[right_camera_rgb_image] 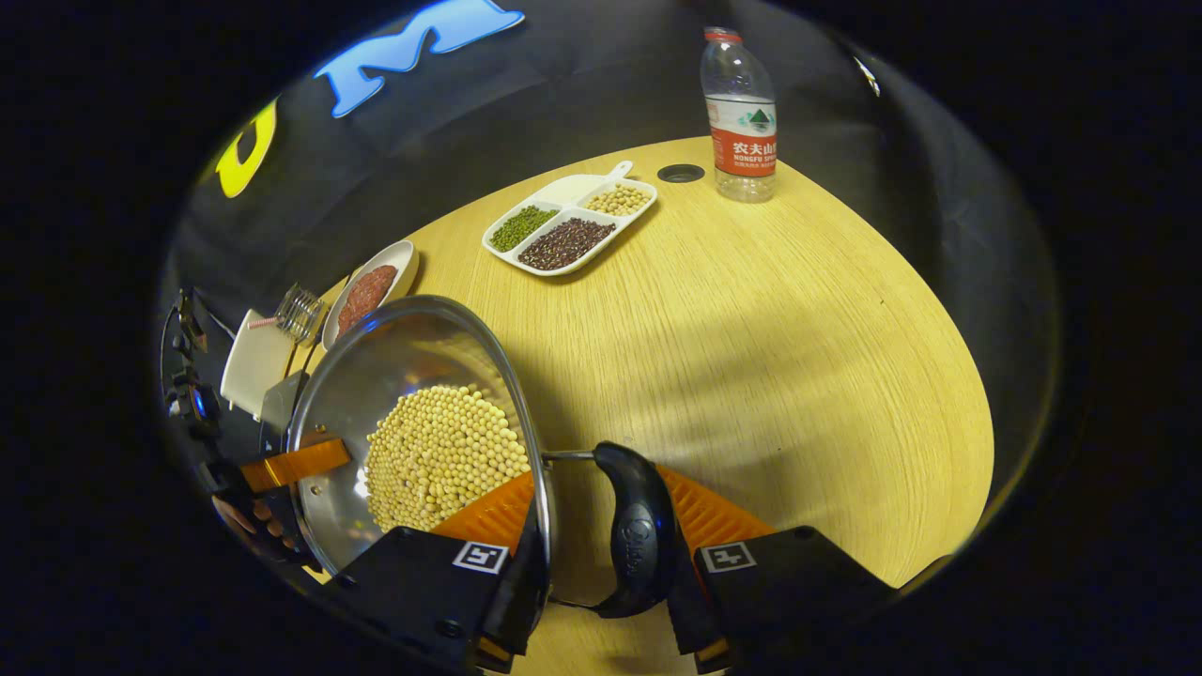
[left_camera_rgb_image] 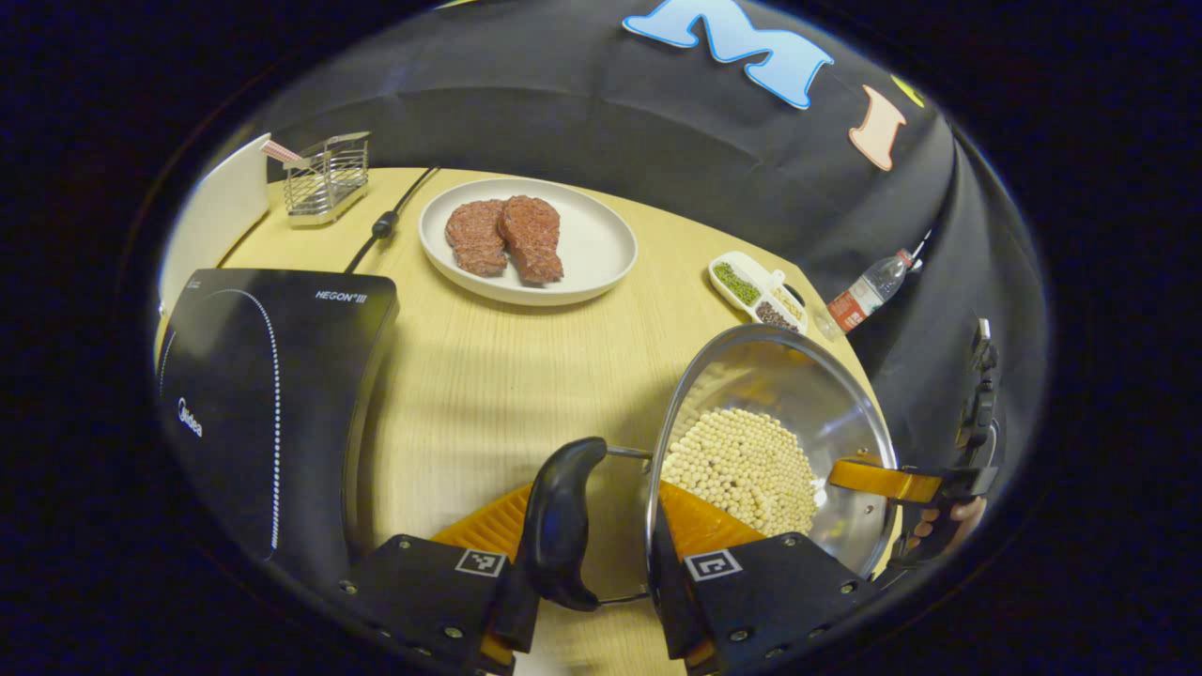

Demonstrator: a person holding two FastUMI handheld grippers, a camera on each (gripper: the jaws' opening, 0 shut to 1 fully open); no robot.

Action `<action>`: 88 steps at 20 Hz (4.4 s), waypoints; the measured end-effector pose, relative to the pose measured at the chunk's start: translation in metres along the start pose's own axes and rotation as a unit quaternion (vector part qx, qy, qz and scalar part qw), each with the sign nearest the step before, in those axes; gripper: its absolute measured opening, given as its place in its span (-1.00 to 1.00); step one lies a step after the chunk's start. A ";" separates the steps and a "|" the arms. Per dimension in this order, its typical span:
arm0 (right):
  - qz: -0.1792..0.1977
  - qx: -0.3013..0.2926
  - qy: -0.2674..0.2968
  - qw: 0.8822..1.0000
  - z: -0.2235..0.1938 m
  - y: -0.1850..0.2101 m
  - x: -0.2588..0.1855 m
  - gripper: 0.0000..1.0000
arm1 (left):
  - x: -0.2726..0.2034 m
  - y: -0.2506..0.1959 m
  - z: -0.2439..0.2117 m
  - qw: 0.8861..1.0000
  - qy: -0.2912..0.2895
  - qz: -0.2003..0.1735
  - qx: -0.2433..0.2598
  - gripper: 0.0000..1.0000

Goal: First push the handle of the pot to place it horizontally, then grasp the pot with both hands and set it on the induction cooktop.

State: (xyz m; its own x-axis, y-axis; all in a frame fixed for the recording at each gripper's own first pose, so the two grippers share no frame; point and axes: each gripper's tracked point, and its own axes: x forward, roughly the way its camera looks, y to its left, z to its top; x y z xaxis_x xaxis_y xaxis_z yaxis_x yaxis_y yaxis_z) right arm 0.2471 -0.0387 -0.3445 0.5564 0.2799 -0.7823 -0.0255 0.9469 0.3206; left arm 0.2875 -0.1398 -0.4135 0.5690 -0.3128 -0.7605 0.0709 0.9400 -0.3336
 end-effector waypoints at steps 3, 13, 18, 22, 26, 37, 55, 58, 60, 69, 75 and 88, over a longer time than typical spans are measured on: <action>-0.003 -0.006 0.002 1.000 -0.002 0.001 -0.004 0.17 | -0.001 0.001 0.000 1.000 0.003 0.004 0.001 0.14; -0.002 -0.025 -0.002 1.000 -0.024 0.029 -0.057 0.10 | -0.067 0.008 -0.016 1.000 0.003 0.007 -0.013 0.03; 0.006 -0.032 -0.001 0.999 -0.051 0.061 -0.095 0.15 | -0.129 0.023 -0.031 1.000 -0.010 0.011 -0.015 0.03; 0.015 -0.038 0.000 0.999 -0.069 0.097 -0.120 0.15 | -0.175 0.046 -0.034 0.999 -0.024 0.016 -0.017 -0.05; 0.026 -0.048 -0.008 0.998 -0.082 0.141 -0.131 0.15 | -0.212 0.080 -0.035 0.999 -0.036 0.021 -0.023 0.03; 0.054 -0.065 -0.021 0.996 -0.093 0.254 -0.123 0.14 | -0.260 0.185 -0.009 0.997 -0.065 0.033 -0.039 -0.01; 0.067 -0.076 -0.056 0.993 -0.044 0.376 -0.028 0.07 | -0.232 0.329 0.066 0.992 -0.098 0.051 -0.056 0.03; 0.067 -0.069 -0.050 0.994 -0.041 0.382 -0.007 0.08 | -0.219 0.343 0.075 0.992 -0.101 0.057 -0.046 0.11; 0.066 -0.075 -0.045 0.994 -0.041 0.385 0.007 0.14 | -0.214 0.355 0.076 0.992 -0.100 0.063 -0.043 0.11; 0.074 -0.075 -0.035 0.994 -0.048 0.398 0.040 0.08 | -0.204 0.383 0.078 0.992 -0.104 0.069 -0.035 -0.05; 0.077 -0.073 -0.033 0.994 -0.049 0.398 0.039 0.14 | -0.205 0.382 0.079 0.991 -0.108 0.063 -0.042 0.05; 0.060 -0.109 -0.022 0.992 -0.044 0.377 -0.010 0.96 | -0.233 0.370 0.078 0.981 -0.078 0.173 0.047 0.74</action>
State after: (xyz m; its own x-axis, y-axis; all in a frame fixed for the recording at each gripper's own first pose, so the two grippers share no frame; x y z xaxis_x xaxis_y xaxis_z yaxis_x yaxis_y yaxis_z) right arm 0.1949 0.3224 -0.2395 0.5739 0.3905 -0.7198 -0.2703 0.9200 0.2837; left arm 0.2450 0.2917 -0.3159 0.6906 0.0456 -0.7218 -0.0787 0.9968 -0.0122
